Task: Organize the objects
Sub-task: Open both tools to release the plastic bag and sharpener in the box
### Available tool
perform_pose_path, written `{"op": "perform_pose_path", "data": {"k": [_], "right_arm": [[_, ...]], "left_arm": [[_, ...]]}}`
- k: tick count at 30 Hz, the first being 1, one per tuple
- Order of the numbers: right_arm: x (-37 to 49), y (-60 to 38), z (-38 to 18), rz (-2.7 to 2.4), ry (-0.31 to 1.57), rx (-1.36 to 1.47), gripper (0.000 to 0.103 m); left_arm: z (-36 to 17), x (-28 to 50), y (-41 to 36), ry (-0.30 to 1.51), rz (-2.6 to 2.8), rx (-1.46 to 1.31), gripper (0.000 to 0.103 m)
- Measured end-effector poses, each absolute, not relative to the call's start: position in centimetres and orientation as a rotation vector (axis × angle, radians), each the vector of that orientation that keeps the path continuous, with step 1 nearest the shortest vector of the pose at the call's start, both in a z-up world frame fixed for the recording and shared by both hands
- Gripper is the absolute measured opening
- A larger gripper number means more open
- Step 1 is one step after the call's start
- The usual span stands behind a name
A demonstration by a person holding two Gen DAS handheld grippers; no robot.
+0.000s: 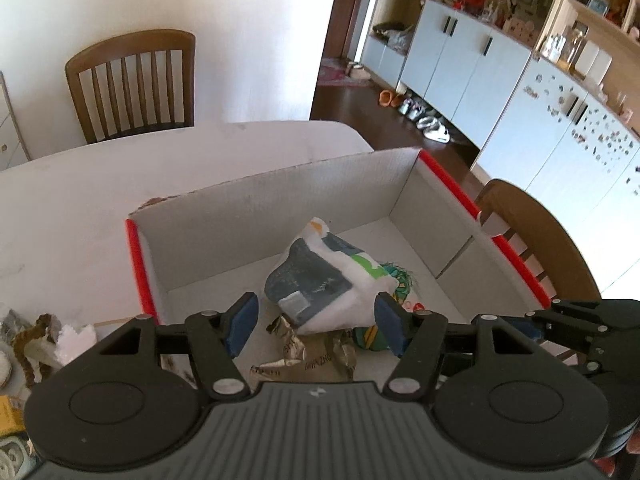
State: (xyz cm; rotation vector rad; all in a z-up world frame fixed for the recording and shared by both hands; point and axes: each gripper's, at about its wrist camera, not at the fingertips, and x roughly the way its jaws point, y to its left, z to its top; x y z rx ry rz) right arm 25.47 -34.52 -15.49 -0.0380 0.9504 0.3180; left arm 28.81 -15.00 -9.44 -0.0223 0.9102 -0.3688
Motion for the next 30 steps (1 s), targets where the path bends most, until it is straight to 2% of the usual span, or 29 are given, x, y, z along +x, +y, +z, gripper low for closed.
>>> {"op": "perform_pose_path", "data": {"k": [6,10,13,16,18,21,23,30], "right_arm": [[24.0,-34.6,-13.6,0.325,0.909,-0.02,0.047],[22.7,-34.3,-12.2,0.313,0.864,-0.027,0.06],[22.0,-33.7,-11.3,0.317,0.842,-0.025,0.062],[21.4,-33.1,-10.5,0.316,0.823,-0.007,0.063],[20.9,-32.9,-10.1,0.315,0.815,0.01,0.064],[20.3,-32.4,-9.7,0.303,0.801,0.027,0.069],[19.8,-32.2,-9.4,0.297,0.797,0.037,0.072],[18.0,-30.6,-9.0,0.277,0.783,0.062,0.081]], "left_arm": [[-7.6,26.6,-13.9,0.85,-0.38,-0.019,0.064],[-6.3,25.1,-13.1,0.8,-0.4,-0.001,0.064],[-5.2,23.9,-12.4,0.764,-0.416,0.004,0.064],[-4.2,22.8,-11.6,0.733,-0.436,-0.007,0.071],[-3.7,22.1,-10.9,0.721,-0.449,-0.013,0.071],[-3.3,21.1,-10.0,0.714,-0.456,-0.022,0.073],[-3.2,20.5,-9.3,0.708,-0.461,-0.023,0.08],[-3.3,18.3,-6.5,0.7,-0.434,-0.032,0.085]]}}
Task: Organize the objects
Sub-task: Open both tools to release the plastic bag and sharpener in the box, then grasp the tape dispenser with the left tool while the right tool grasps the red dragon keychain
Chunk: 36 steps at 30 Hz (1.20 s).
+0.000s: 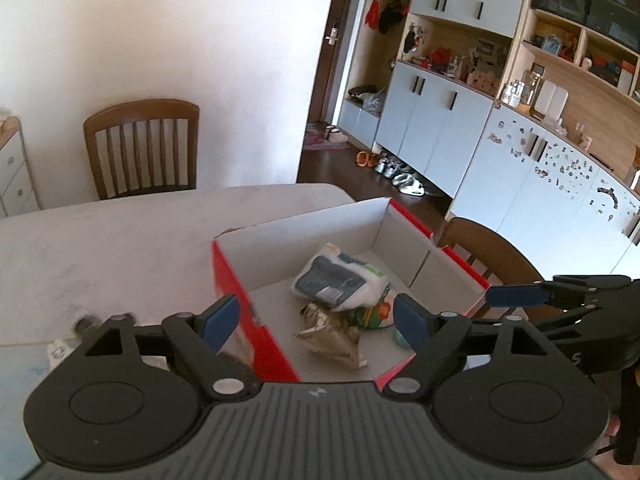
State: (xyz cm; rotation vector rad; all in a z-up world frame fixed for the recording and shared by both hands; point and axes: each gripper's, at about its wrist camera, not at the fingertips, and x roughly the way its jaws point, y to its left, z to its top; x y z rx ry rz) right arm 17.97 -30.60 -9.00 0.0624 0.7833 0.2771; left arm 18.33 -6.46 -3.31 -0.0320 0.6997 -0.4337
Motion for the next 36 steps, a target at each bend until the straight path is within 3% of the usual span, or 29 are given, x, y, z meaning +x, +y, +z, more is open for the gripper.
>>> {"op": "perform_pose_path", "data": {"k": [5,13,18,22,36], "right_arm": [[16.3,-29.1,-8.8,0.278,0.763,0.067,0.09],[14.2,-26.2,-8.5,0.278,0.743,0.077,0.096],[13.2,-24.4,-8.6,0.278,0.743,0.095,0.096],[12.7,-22.7,-8.9,0.281,0.754,0.106,0.096],[12.3,-16.8,-10.7,0.288,0.792,0.065,0.096]], "left_arm": [[-3.4,16.9,-3.7,0.7,-0.412,-0.052,0.086],[-3.6,15.4,0.3,0.701,-0.404,-0.065,0.086],[-4.0,14.4,3.2,0.695,-0.401,-0.079,0.087],[-4.5,14.2,5.5,0.718,-0.395,-0.095,0.1],[-8.7,13.0,12.2,0.724,-0.349,-0.084,0.103]]}}
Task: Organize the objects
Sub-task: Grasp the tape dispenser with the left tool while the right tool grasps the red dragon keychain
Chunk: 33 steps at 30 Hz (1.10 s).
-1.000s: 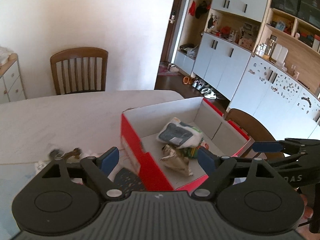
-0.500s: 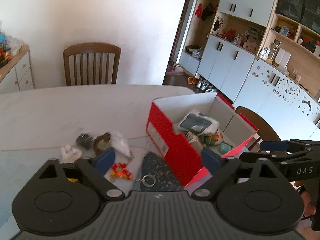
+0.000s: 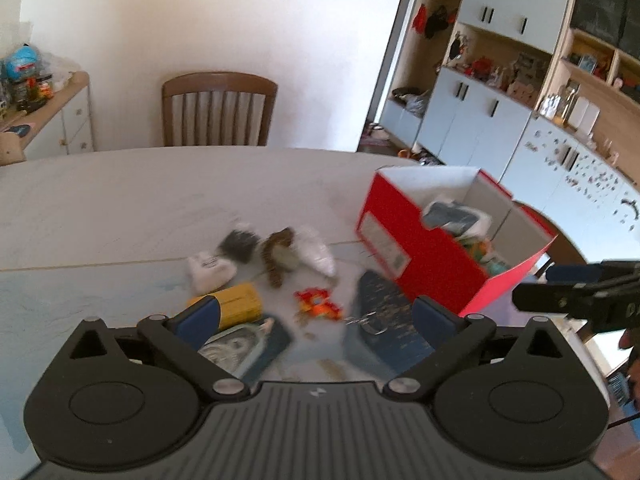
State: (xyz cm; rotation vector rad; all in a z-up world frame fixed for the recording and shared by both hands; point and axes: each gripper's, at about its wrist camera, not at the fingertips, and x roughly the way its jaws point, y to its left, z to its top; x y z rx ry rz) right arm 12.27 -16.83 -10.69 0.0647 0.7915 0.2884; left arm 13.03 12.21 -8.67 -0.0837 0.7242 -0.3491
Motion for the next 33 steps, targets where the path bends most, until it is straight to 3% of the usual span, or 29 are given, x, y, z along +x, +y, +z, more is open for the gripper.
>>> {"op": "perform_pose_path", "data": {"k": [24,33], "right_arm": [[17.8,-7.0,-16.9,0.351,0.885,-0.108,0.095],[21.4,-6.0,-20.9,0.317,0.969,-0.127,0.087]], "left_arm": [[-18.0,16.0,16.3,0.816,-0.318,-0.047,0.103],[-19.6,16.8,16.7,0.829,-0.301,-0.034,0.103]]}}
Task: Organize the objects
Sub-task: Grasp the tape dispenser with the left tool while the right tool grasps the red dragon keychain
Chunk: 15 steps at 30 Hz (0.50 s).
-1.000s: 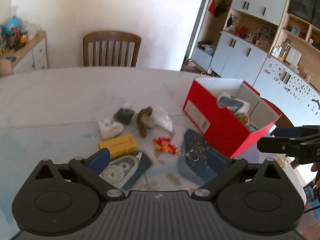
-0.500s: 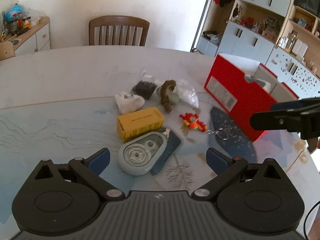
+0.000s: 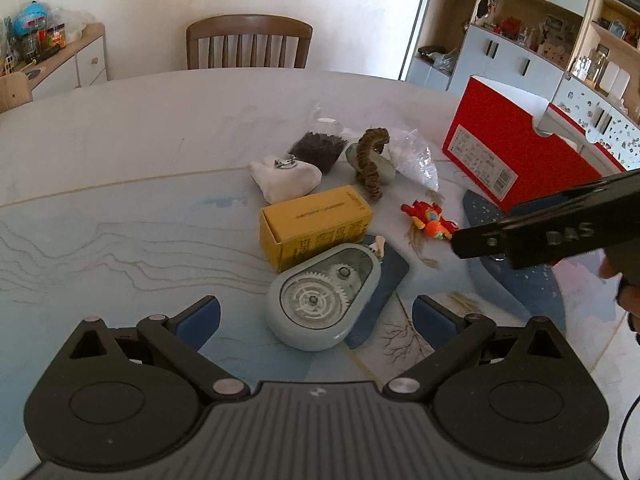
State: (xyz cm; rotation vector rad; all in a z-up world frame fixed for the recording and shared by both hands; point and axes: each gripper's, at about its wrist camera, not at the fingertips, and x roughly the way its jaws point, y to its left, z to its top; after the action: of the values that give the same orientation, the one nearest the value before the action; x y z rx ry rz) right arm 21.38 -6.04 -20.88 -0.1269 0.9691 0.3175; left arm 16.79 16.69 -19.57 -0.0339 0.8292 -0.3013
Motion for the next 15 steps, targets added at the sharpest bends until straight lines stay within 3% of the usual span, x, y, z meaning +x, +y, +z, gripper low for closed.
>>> {"op": "perform_pose_path", "data": {"k": [7,15], "right_arm": [[23.1,-5.3,-22.3,0.319,0.996,-0.123,0.078],[23.5,-4.5,-23.0,0.33,0.996,-0.145,0.065]], "left_arm": [[-20.1,17.3,16.6,0.831,-0.29,-0.027,0.101],[-20.0,17.5,15.9,0.818,-0.307,-0.001,0.084]]}}
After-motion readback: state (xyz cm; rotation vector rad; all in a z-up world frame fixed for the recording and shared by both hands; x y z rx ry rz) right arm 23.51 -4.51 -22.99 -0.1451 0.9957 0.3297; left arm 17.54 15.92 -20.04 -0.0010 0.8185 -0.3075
